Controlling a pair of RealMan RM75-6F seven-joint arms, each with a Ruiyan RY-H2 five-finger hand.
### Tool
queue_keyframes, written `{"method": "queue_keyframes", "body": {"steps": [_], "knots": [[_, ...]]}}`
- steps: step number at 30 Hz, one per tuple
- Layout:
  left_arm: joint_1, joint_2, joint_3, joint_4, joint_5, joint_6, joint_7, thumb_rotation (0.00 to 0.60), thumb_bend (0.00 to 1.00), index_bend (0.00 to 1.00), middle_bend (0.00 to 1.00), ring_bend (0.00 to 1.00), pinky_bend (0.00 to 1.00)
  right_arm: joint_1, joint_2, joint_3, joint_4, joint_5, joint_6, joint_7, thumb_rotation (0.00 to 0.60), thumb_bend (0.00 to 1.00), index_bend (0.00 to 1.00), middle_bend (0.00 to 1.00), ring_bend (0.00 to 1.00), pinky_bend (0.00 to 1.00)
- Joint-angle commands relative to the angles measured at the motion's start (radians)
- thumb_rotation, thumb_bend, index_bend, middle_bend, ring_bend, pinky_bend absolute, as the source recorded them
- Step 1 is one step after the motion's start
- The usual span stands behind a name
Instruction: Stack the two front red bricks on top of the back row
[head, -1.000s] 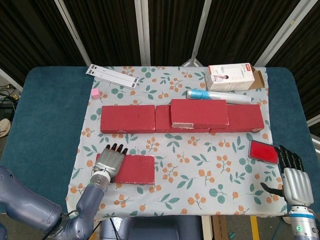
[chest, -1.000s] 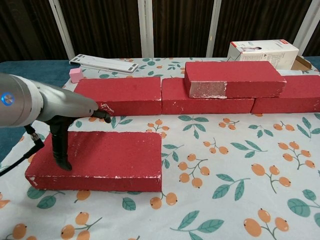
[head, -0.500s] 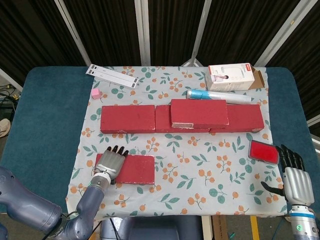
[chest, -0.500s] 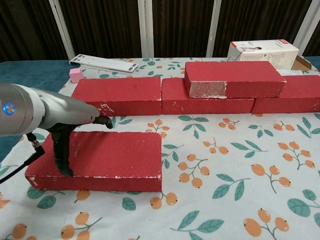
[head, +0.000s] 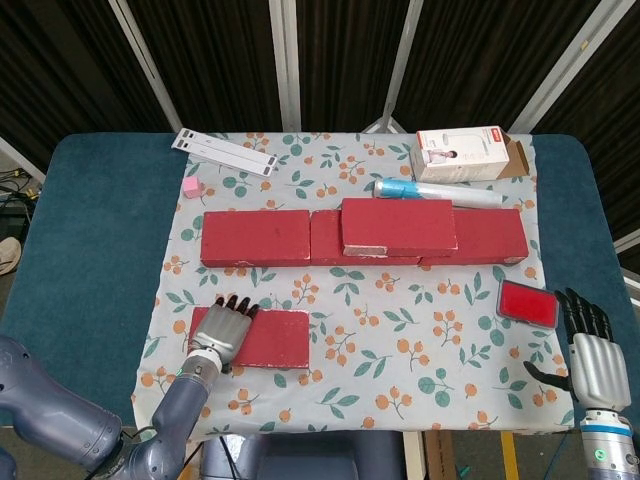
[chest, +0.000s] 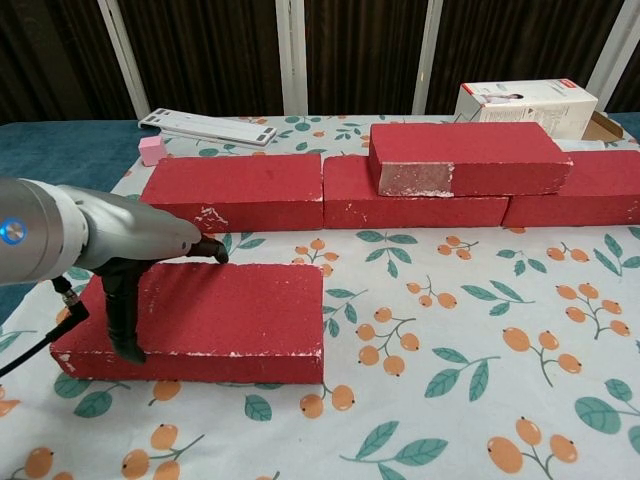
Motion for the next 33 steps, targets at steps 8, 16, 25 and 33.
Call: {"method": "queue_keyframes", "body": {"steps": [8, 16, 25, 33], "knots": [[0.008, -0.032, 0.001, 0.038, 0.005, 0.002, 0.009, 0.600, 0.00, 0.00, 0.00, 0.00, 0.12, -0.004, -0.002, 0.011, 0.002, -0.001, -0.011, 0.001, 0.600, 0.07, 0.00, 0.00, 0.00, 0.00], [0.008, -0.047, 0.008, 0.053, 0.005, 0.017, 0.039, 0.600, 0.00, 0.00, 0.02, 0.00, 0.15, -0.009, -0.005, 0.019, 0.002, -0.004, -0.018, 0.005, 0.600, 0.07, 0.00, 0.00, 0.00, 0.00], [0.006, -0.050, 0.003, 0.051, 0.007, 0.037, 0.072, 0.600, 0.00, 0.12, 0.23, 0.00, 0.18, -0.013, -0.011, 0.032, 0.003, -0.002, -0.024, 0.009, 0.600, 0.07, 0.00, 0.00, 0.00, 0.00], [0.013, -0.029, 0.002, 0.046, 0.055, 0.055, 0.077, 0.600, 0.03, 0.25, 0.35, 0.01, 0.20, -0.014, -0.015, 0.038, 0.003, -0.001, -0.034, 0.012, 0.600, 0.07, 0.00, 0.00, 0.00, 0.00]]}}
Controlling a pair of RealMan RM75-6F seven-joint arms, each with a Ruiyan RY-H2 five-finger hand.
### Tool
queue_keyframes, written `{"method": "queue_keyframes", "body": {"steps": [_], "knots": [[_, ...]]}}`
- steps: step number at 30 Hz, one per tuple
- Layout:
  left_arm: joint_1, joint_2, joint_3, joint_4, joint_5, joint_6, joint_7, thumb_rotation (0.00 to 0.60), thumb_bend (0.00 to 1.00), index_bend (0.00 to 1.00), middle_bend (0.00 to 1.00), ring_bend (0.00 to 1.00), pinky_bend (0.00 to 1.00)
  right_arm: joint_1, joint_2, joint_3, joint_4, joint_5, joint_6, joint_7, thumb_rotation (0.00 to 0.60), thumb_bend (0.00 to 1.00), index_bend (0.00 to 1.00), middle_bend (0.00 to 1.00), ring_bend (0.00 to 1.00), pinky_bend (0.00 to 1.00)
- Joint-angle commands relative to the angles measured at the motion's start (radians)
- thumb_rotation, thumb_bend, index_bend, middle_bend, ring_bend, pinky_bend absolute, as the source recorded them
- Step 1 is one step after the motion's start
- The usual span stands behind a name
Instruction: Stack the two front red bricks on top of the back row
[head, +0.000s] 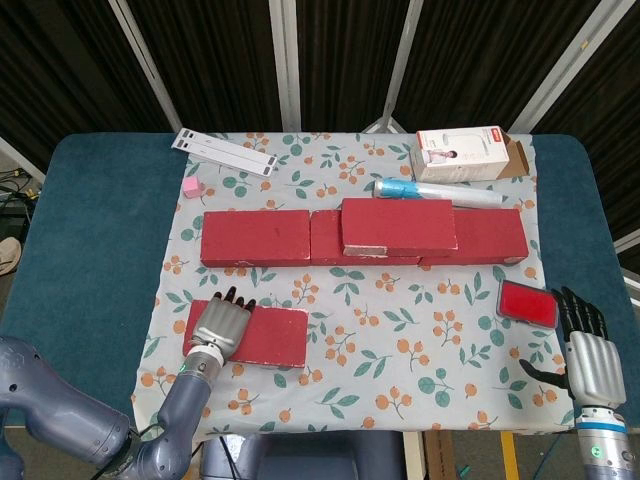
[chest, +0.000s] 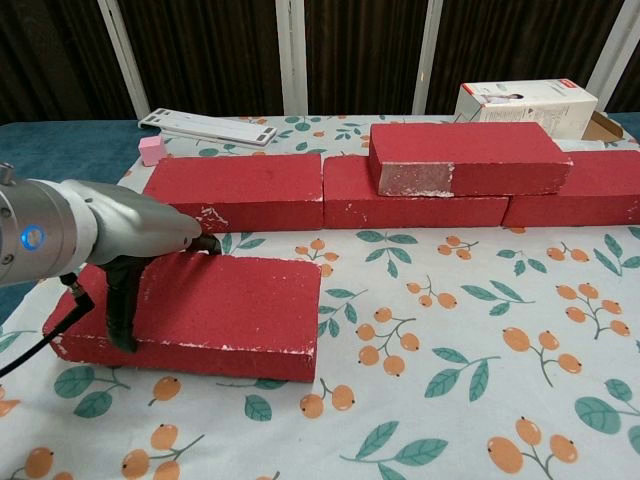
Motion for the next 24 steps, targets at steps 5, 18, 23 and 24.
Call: {"method": "queue_keyframes", "body": {"steps": [5, 18, 23, 24], "knots": [[0.022, 0.028, 0.009, 0.014, 0.080, 0.001, -0.025, 0.600, 0.03, 0.28, 0.36, 0.04, 0.22, -0.002, -0.005, 0.007, 0.003, 0.004, -0.003, -0.002, 0.600, 0.07, 0.00, 0.00, 0.00, 0.00], [0.025, 0.230, -0.101, -0.018, 0.079, -0.130, -0.092, 0.600, 0.03, 0.31, 0.38, 0.05, 0.20, -0.001, -0.014, 0.021, 0.015, 0.028, -0.020, -0.012, 0.600, 0.07, 0.00, 0.00, 0.00, 0.00], [-0.047, 0.335, -0.191, 0.043, -0.061, -0.253, -0.038, 0.600, 0.03, 0.31, 0.37, 0.05, 0.19, 0.001, -0.019, 0.035, 0.028, 0.067, -0.033, -0.024, 0.600, 0.07, 0.00, 0.00, 0.00, 0.00], [-0.063, 0.348, -0.208, 0.071, -0.094, -0.282, -0.028, 0.600, 0.03, 0.31, 0.37, 0.05, 0.19, 0.002, -0.020, 0.037, 0.030, 0.074, -0.037, -0.027, 0.600, 0.07, 0.00, 0.00, 0.00, 0.00]]}}
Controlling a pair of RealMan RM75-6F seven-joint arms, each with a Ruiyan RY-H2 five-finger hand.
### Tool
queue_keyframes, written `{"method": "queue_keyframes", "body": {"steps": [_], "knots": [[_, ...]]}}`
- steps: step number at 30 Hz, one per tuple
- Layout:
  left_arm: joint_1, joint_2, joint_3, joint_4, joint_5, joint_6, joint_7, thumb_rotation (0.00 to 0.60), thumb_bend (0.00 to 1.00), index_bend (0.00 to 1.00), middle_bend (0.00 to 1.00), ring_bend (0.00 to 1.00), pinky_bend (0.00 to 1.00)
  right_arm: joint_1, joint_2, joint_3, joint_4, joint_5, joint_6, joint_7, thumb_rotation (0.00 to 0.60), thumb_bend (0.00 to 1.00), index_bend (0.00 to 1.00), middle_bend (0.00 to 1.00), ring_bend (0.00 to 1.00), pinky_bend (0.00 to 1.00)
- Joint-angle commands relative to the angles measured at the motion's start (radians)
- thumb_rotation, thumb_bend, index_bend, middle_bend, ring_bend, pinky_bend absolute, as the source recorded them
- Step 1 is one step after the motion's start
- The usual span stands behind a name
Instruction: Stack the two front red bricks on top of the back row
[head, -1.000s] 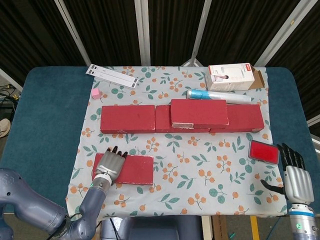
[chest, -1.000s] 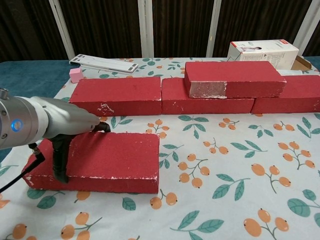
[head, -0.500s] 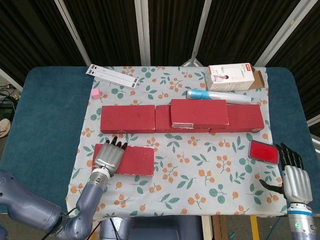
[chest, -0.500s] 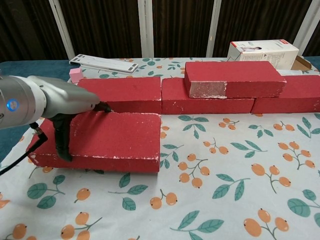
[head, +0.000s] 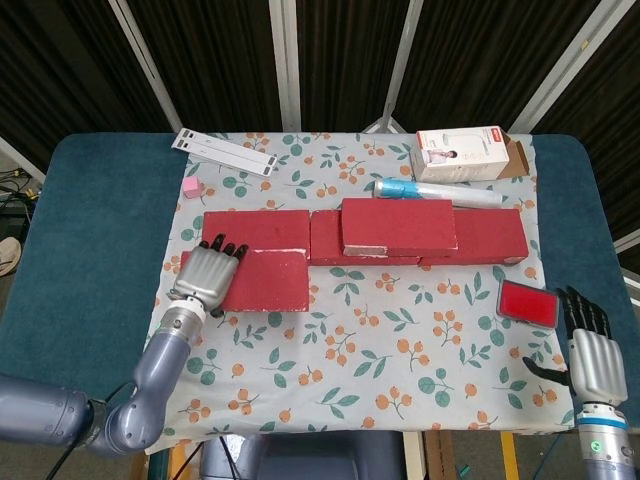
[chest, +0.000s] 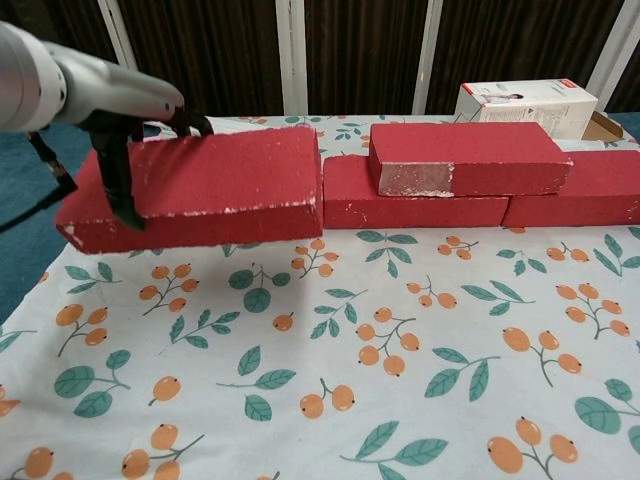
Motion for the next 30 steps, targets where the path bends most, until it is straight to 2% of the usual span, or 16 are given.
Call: {"method": "queue_keyframes", "body": {"steps": [1, 5, 10, 14, 21, 26, 30], "knots": [[-0.077, 0.069, -0.083, 0.099, -0.143, -0.133, 0.055, 0.600, 0.03, 0.31, 0.37, 0.05, 0.19, 0.003, -0.004, 0.010, 0.009, 0.026, -0.012, -0.010, 0.600, 0.07, 0.00, 0.00, 0.00, 0.00], [-0.131, 0.080, -0.109, 0.242, -0.246, -0.262, 0.100, 0.600, 0.03, 0.32, 0.37, 0.04, 0.18, 0.005, -0.009, 0.021, 0.018, 0.052, -0.016, -0.025, 0.600, 0.07, 0.00, 0.00, 0.00, 0.00], [-0.188, 0.039, -0.099, 0.484, -0.373, -0.478, 0.148, 0.600, 0.04, 0.34, 0.37, 0.04, 0.16, 0.005, -0.018, 0.036, 0.019, 0.077, -0.002, -0.055, 0.600, 0.07, 0.00, 0.00, 0.00, 0.00], [-0.240, -0.027, -0.051, 0.672, -0.432, -0.611, 0.204, 0.600, 0.05, 0.35, 0.37, 0.04, 0.16, 0.005, -0.028, 0.038, 0.018, 0.086, 0.005, -0.085, 0.600, 0.07, 0.00, 0.00, 0.00, 0.00], [-0.325, -0.139, 0.047, 0.936, -0.560, -0.740, 0.287, 0.600, 0.05, 0.36, 0.37, 0.04, 0.15, 0.012, -0.044, 0.049, 0.027, 0.127, -0.003, -0.127, 0.600, 0.07, 0.00, 0.00, 0.00, 0.00], [-0.362, -0.196, 0.109, 1.046, -0.634, -0.810, 0.330, 0.600, 0.05, 0.38, 0.37, 0.04, 0.15, 0.015, -0.054, 0.055, 0.033, 0.145, -0.005, -0.147, 0.600, 0.07, 0.00, 0.00, 0.00, 0.00], [-0.384, -0.223, 0.140, 1.090, -0.685, -0.854, 0.339, 0.600, 0.05, 0.38, 0.37, 0.04, 0.15, 0.020, -0.062, 0.056, 0.037, 0.152, -0.012, -0.160, 0.600, 0.07, 0.00, 0.00, 0.00, 0.00]]}}
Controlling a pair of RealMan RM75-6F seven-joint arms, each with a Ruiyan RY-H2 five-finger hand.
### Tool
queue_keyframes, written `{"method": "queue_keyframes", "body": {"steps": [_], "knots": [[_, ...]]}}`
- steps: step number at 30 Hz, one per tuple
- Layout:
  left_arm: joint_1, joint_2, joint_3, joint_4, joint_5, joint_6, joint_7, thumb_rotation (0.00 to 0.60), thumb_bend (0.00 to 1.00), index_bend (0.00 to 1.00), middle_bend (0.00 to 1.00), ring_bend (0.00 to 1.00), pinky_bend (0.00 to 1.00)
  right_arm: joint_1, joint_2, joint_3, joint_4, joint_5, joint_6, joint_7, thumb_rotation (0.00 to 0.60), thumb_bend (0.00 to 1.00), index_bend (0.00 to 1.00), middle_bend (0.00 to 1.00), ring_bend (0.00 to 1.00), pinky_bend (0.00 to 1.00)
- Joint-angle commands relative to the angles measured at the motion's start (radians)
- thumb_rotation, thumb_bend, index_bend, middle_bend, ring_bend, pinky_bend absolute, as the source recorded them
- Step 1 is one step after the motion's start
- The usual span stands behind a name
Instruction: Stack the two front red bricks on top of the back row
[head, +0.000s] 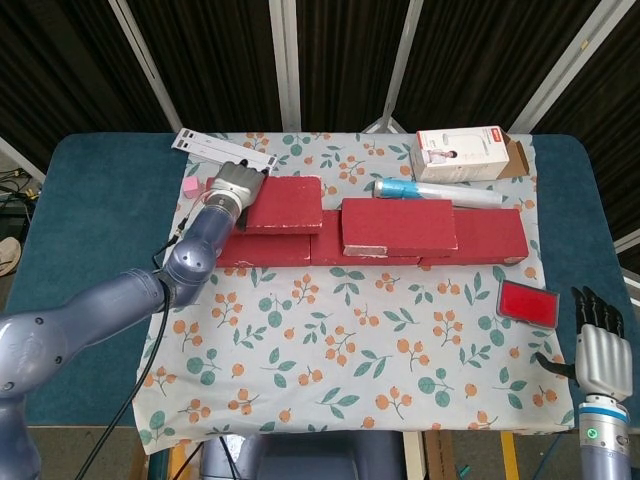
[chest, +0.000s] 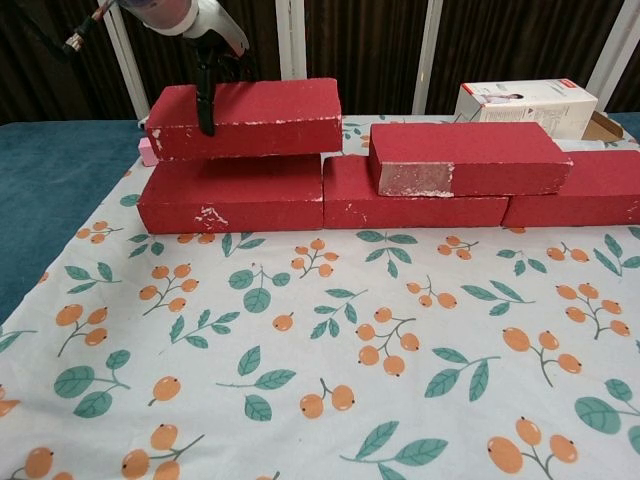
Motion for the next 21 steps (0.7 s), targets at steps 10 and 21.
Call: {"method": "queue_keyframes", "body": {"steps": [10, 21], "knots": [[-0.102, -0.011, 0.082, 0.008, -0.165, -0.002, 0.045, 0.600, 0.06, 0.38, 0.37, 0.03, 0.15, 0.008, -0.013, 0.003, 0.005, 0.006, -0.013, -0.013, 0.600, 0.07, 0.00, 0.00, 0.00, 0.00], [-0.162, -0.032, 0.074, -0.005, -0.383, 0.134, 0.248, 0.600, 0.07, 0.39, 0.37, 0.03, 0.15, 0.009, -0.011, 0.005, 0.011, 0.005, -0.023, -0.001, 0.600, 0.07, 0.00, 0.00, 0.00, 0.00]]}}
